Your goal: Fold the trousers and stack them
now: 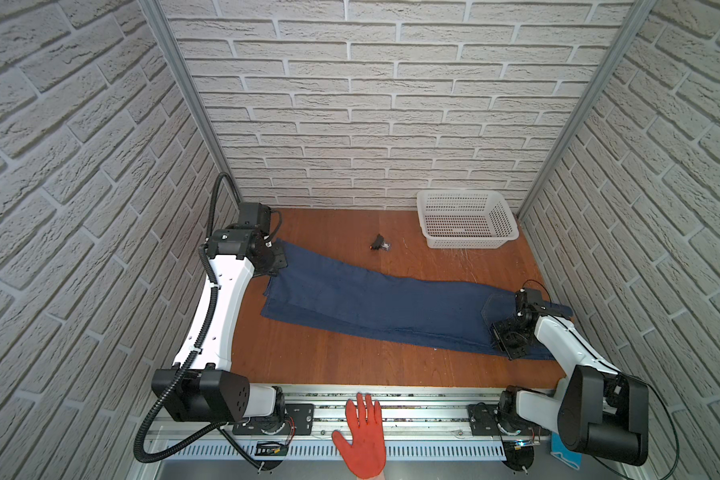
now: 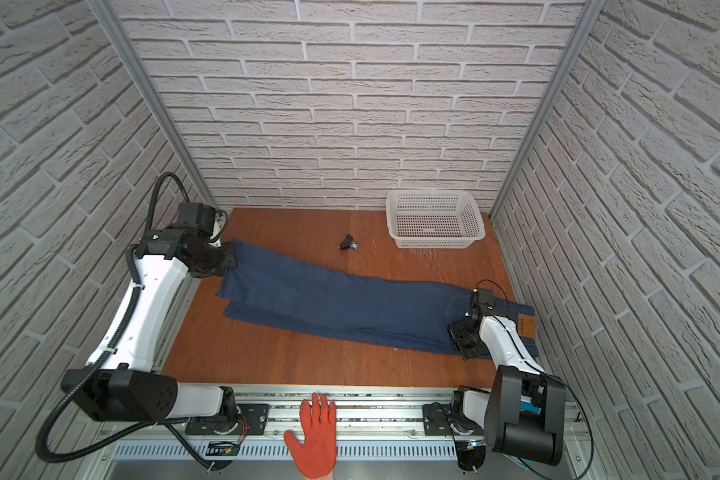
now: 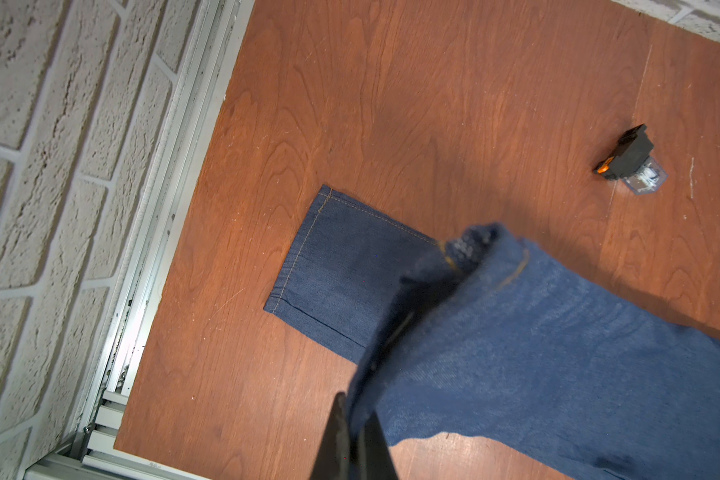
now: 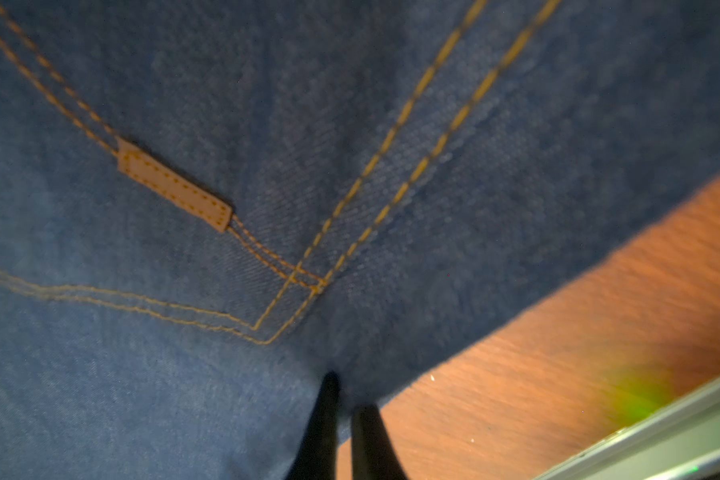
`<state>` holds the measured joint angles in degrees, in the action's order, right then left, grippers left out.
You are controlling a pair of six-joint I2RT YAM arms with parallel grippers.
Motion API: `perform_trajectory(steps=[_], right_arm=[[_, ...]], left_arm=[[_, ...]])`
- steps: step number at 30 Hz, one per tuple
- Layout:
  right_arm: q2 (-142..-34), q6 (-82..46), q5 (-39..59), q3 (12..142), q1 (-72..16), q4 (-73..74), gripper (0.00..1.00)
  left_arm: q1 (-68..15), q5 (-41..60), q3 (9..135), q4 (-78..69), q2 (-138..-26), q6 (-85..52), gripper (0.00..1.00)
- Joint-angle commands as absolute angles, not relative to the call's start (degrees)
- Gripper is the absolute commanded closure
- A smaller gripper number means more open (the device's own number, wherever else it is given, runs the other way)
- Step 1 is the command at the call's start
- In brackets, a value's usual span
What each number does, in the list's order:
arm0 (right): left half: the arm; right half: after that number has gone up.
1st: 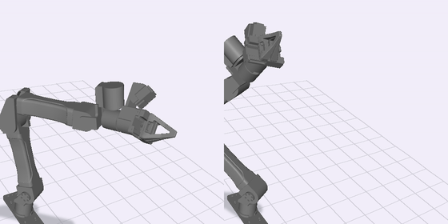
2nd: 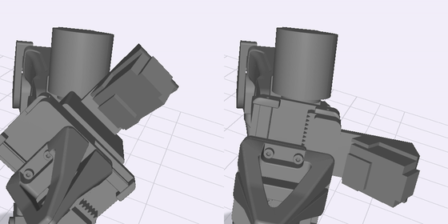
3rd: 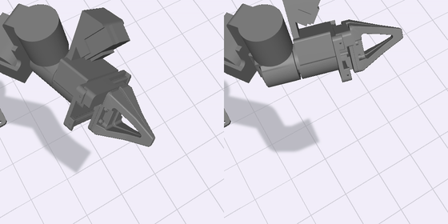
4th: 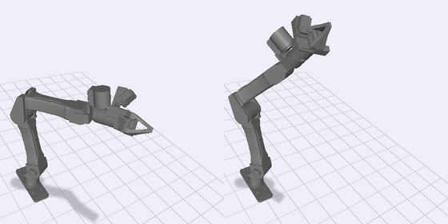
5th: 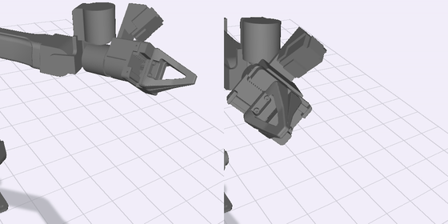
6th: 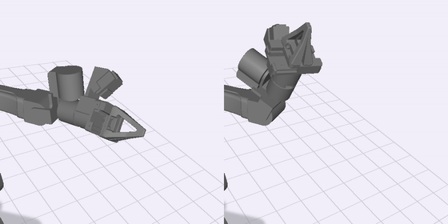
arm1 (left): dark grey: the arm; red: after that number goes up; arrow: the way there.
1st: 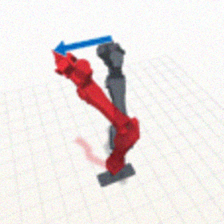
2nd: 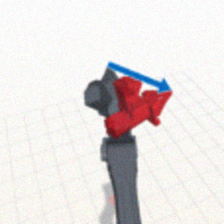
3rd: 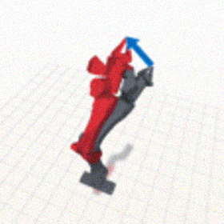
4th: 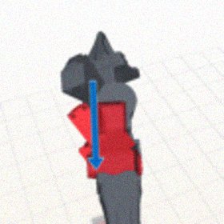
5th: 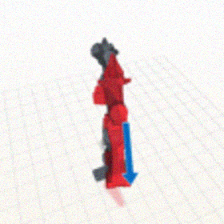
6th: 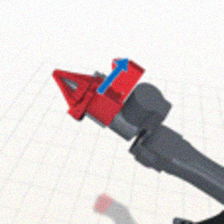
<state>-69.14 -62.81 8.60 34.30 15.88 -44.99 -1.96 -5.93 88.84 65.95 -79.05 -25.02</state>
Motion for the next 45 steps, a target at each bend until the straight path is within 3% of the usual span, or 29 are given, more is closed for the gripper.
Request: perform_trajectory(steps=[1,11,26,40,45], right_arm=[[-67.0,-62.9,7.8,35.3,15.6,-47.0,0.95],[-53.3,-59.6,3.3,40.9,15.6,-60.1,0.95],[-62.1,-58.9,4.3,31.6,15.5,-49.7,0.94],[-58.2,-60.1,5.7,41.0,14.9,-54.8,0.94],[-57.3,-60.0,4.7,41.9,14.6,-55.6,0.94]], left_arm=[[-0.9,-5.8,89.2,64.8,-78.9,-23.8,1.0],[1.5,-4.8,90.6,65.2,-78.9,-22.7,1.0],[4.1,-5.9,81.9,55.9,-85.2,-23.0,1.0],[4.2,-0.5,93.9,57.2,-83.4,-20.3,1.0],[4.6,-0.4,91.8,56.0,-84.5,-20.3,1.0]])
